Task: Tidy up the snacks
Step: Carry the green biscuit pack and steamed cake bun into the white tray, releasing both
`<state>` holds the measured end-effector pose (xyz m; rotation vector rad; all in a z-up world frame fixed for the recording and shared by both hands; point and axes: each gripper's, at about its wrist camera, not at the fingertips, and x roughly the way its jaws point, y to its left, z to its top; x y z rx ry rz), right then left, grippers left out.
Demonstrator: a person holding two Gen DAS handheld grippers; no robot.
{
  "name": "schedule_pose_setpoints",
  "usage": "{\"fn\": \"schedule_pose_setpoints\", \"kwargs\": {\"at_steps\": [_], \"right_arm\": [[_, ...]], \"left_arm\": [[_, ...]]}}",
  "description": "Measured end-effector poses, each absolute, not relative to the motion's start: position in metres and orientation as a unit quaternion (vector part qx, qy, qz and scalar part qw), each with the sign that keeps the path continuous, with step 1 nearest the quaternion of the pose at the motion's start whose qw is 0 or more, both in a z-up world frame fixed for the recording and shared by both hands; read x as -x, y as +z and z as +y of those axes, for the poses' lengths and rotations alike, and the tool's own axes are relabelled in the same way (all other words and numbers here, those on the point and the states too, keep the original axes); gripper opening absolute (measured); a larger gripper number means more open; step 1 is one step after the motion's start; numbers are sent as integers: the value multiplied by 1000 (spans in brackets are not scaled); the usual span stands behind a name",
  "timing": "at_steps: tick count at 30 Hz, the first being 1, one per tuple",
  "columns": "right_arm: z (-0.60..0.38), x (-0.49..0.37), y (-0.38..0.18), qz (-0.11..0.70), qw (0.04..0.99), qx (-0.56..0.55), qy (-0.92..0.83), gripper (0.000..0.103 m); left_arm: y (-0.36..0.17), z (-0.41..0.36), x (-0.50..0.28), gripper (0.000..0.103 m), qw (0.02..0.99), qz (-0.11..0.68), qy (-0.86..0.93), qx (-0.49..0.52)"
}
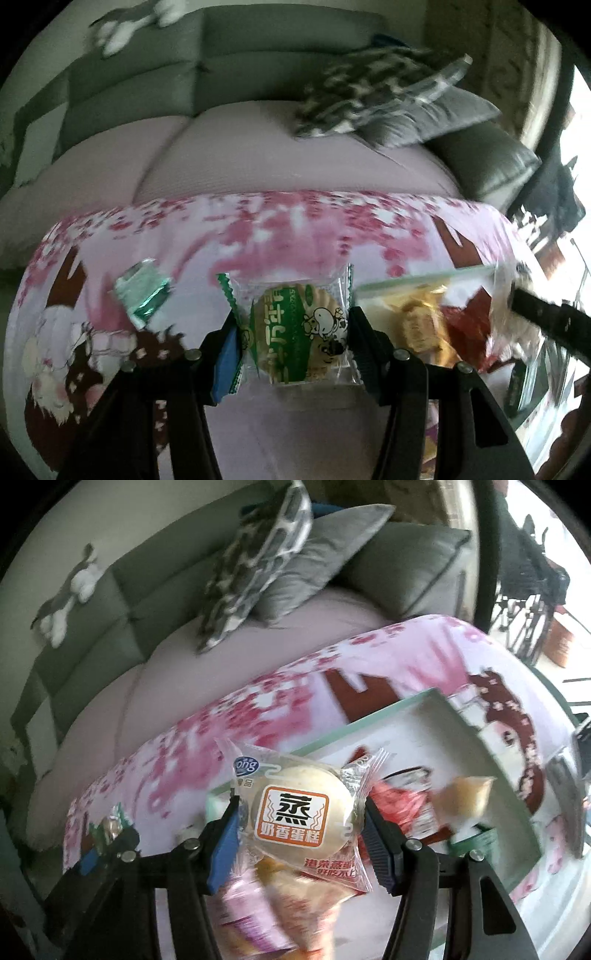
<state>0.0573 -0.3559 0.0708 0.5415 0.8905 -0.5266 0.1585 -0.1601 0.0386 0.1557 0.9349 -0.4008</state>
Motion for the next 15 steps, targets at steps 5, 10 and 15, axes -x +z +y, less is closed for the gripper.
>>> {"fn": "schedule_pose_setpoints", "kwargs": {"at_steps": [5,10,15], "right_arm": [[-384,-44,68,406,828,-269,-278,64],[-410,-32,59,396,819,-283,-304,64],[-435,-26,48,403,807,-292,-319,64]], "left_arm": [[30,-186,-153,58,863,446,-213,-103],[19,-204,-154,58,859,448,-218,-120],[13,-217,-153,58,859,446,-217,-126]]}}
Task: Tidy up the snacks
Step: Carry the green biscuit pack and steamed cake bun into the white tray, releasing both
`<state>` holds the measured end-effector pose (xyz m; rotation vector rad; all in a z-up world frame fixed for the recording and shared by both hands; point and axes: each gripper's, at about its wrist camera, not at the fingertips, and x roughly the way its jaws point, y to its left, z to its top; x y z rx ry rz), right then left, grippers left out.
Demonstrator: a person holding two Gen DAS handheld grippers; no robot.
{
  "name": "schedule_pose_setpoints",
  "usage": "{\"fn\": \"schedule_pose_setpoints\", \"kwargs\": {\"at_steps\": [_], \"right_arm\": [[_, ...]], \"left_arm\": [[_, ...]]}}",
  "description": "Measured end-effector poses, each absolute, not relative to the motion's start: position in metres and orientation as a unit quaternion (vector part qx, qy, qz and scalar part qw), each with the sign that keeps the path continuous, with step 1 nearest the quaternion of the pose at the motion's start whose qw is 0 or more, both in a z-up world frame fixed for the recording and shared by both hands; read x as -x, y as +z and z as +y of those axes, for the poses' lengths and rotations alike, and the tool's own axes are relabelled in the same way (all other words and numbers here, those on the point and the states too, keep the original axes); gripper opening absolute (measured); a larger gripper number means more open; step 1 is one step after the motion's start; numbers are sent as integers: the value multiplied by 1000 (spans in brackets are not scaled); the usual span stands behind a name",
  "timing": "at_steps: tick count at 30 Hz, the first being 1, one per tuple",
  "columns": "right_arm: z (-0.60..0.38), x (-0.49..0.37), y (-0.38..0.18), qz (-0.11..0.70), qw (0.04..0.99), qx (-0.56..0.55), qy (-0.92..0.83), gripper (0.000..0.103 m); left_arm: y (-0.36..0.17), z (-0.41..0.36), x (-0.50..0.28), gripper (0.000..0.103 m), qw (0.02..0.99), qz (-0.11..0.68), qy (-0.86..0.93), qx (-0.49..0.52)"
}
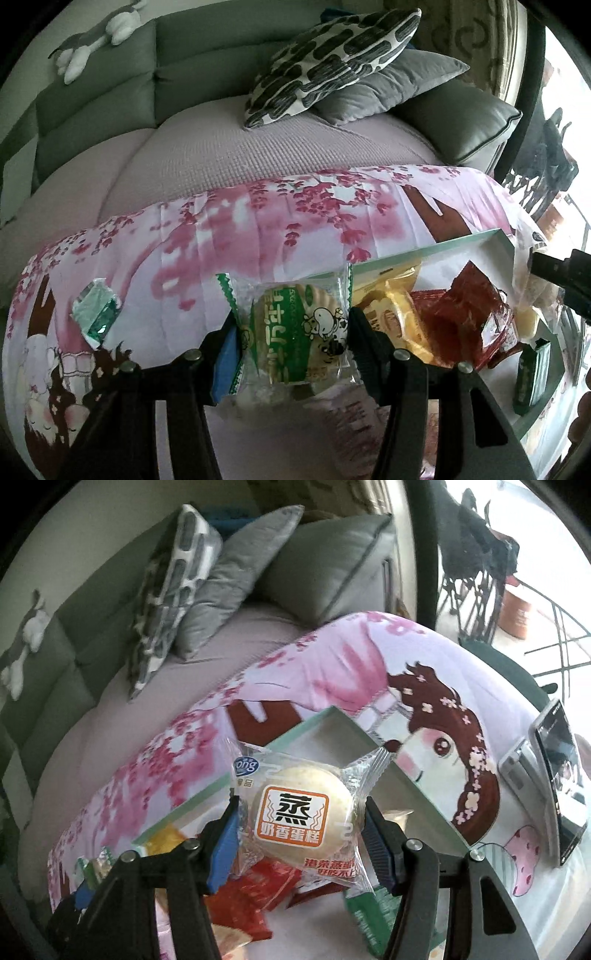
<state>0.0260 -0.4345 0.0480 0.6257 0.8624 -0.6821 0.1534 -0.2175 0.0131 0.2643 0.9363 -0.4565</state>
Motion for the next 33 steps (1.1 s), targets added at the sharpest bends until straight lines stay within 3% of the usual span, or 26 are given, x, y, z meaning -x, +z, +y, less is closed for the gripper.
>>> {"fn": "schedule_pose_setpoints", "kwargs": {"at_steps": [26,33], "right_arm": [[-458,-35,22,400,805,-290,-329,68],[-466,-29,20,400,793,-302,-347,74]], "left_arm": [[-12,-260,-149,58,832,466,-267,-141],[-11,-263,-146,73,836,460,-256,-154]]}}
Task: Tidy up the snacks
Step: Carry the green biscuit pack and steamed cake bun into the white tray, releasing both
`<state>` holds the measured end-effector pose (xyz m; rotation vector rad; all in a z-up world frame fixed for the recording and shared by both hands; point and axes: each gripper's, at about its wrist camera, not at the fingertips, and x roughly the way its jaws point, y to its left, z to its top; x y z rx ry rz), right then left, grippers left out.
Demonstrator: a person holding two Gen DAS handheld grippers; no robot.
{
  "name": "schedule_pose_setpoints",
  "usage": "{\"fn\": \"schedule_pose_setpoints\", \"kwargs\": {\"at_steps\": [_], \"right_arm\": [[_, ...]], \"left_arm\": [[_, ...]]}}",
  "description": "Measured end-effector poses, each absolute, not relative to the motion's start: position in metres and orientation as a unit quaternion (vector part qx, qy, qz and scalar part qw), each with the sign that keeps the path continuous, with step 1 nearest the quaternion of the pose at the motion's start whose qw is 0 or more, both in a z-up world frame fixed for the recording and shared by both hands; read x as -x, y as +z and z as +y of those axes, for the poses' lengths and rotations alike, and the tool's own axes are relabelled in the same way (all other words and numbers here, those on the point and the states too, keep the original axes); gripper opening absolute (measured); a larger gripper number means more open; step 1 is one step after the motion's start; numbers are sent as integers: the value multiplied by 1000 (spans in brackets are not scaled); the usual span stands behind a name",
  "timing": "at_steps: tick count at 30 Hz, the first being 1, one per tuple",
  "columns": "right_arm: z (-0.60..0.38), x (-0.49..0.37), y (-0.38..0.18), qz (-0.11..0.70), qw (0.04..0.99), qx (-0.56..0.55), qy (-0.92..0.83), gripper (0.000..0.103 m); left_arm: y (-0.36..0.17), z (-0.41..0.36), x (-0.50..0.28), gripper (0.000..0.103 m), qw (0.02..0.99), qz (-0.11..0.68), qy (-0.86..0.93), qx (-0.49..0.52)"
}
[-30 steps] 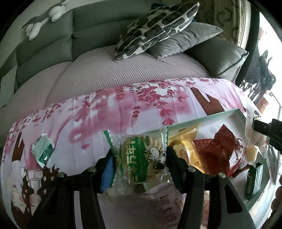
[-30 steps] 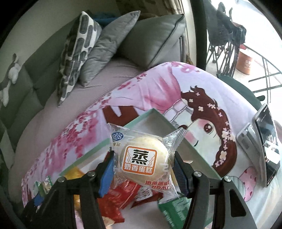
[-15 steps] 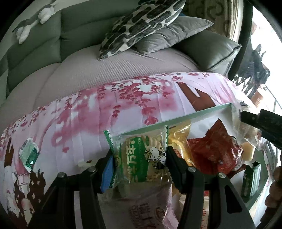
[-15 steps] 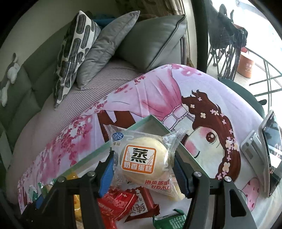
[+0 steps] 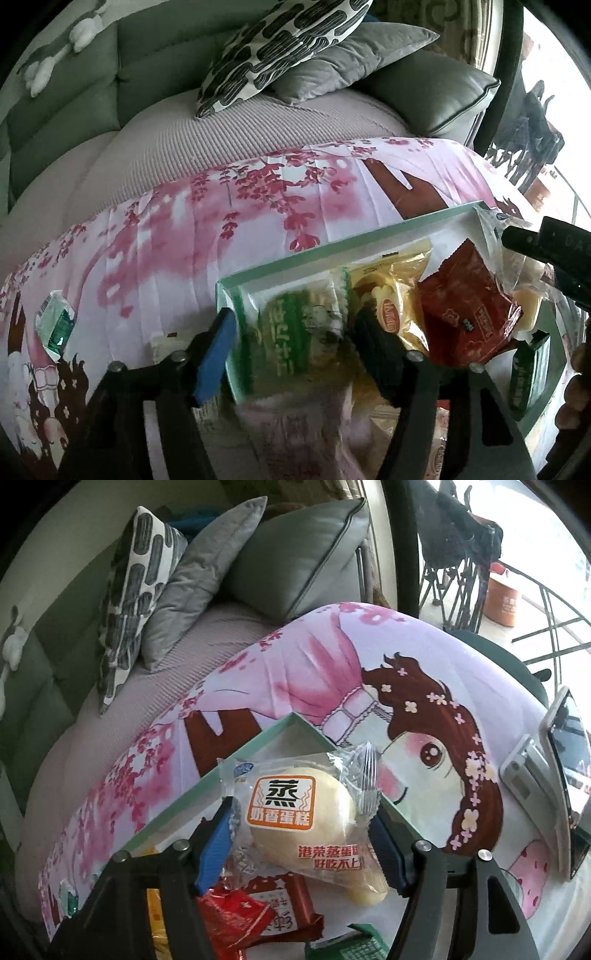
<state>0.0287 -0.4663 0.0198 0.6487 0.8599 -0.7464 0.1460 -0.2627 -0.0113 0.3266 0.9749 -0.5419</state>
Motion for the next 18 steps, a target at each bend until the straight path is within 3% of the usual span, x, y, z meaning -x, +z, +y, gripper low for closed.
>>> {"fn": "schedule_pose_setpoints", "kwargs": {"at_steps": [3,7,10,18], "right_arm": [[-466,-28,20,403,791,-303,-345,77],[-463,-27,24,400,795,-289,-352,96],[-462,-24,28,395,798,-289,-351,102],[-446,-21,38,398,807,-269,-343,103]], "left_arm": [[-7,-264,-143,81,836,455,-263,-157],[2,-266,-137,85,838,448,-267,-162],[10,-266,-133,88,839,445,-268,-161],[24,-252,-126,100,853,441,-238,-144]]}}
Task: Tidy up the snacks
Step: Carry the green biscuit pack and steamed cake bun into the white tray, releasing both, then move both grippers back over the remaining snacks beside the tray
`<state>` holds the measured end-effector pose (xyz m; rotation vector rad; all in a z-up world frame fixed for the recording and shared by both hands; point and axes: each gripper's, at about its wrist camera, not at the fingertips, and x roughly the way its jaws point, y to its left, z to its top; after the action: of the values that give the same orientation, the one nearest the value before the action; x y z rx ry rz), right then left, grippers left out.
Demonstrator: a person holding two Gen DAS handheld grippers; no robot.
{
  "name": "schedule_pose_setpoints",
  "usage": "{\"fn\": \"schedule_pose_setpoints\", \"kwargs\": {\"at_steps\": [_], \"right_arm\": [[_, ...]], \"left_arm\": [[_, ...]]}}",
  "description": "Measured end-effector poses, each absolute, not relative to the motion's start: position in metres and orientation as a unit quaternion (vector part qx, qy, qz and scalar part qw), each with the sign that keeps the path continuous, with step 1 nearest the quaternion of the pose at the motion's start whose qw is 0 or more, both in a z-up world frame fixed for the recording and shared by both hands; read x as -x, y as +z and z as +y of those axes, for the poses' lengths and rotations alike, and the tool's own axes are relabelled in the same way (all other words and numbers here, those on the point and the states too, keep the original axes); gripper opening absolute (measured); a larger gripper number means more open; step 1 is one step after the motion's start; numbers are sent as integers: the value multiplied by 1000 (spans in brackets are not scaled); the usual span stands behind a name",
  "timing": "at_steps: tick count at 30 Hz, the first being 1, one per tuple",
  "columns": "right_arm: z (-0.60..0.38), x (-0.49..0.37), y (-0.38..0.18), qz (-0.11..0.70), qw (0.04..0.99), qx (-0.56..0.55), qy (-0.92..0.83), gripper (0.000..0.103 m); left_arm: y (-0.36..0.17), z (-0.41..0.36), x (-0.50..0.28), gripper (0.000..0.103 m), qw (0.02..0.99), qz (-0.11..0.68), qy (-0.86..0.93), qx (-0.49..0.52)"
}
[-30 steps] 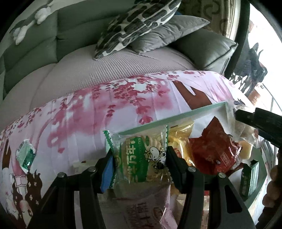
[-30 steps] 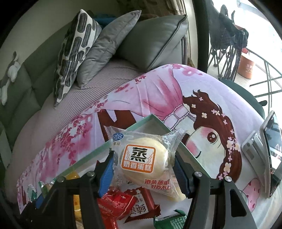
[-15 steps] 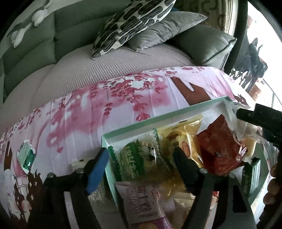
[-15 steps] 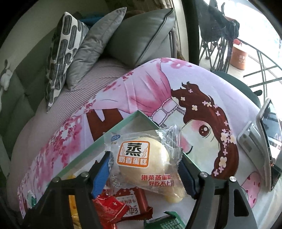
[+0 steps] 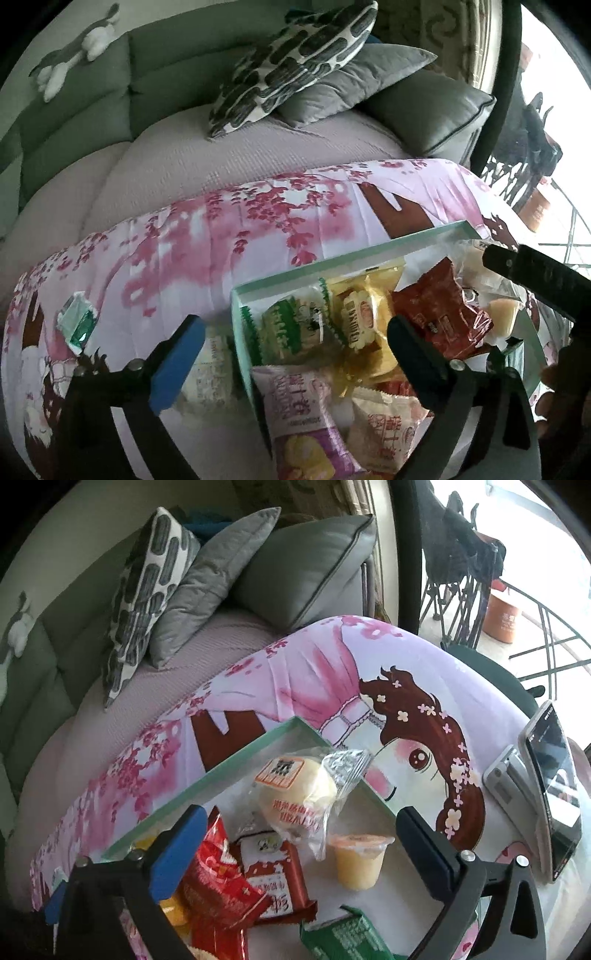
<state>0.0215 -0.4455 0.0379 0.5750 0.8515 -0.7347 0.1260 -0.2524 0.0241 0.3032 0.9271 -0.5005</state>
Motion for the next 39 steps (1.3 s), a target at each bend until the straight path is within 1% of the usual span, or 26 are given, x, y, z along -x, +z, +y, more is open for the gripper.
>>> {"fn": "schedule_pose_setpoints", "kwargs": {"at_steps": [4,7,11,17,24,30,39], "right_arm": [[-433,-21,39,401,811,-263,-334,103],[-421,-23,40,406,815,-255,-325,103],[-405,-26,42,409,822,-239,-316,103],[-380,-33,50,411,835,-216,-296,103],[-340,-44,53,424,847,-181,-263,103],[-299,-50,51,440,855,-161,-224,103],[-248,-62,51,454,863,-127,-183,103]], "left_arm": [[26,-238,-128,103,859,448,-212,-128],[25,-223,-133,103,859,460,-198,-107],[27,-204,-132,103,865,457,-173,-117],[34,-174,-134,103,874,457,-144,-85],[41,-141,-128,103,884,448,-99,-89],[44,-106,-125,103,883,458,-58,-91],[53,-59,-124,103,884,462,-22,-71]]}}
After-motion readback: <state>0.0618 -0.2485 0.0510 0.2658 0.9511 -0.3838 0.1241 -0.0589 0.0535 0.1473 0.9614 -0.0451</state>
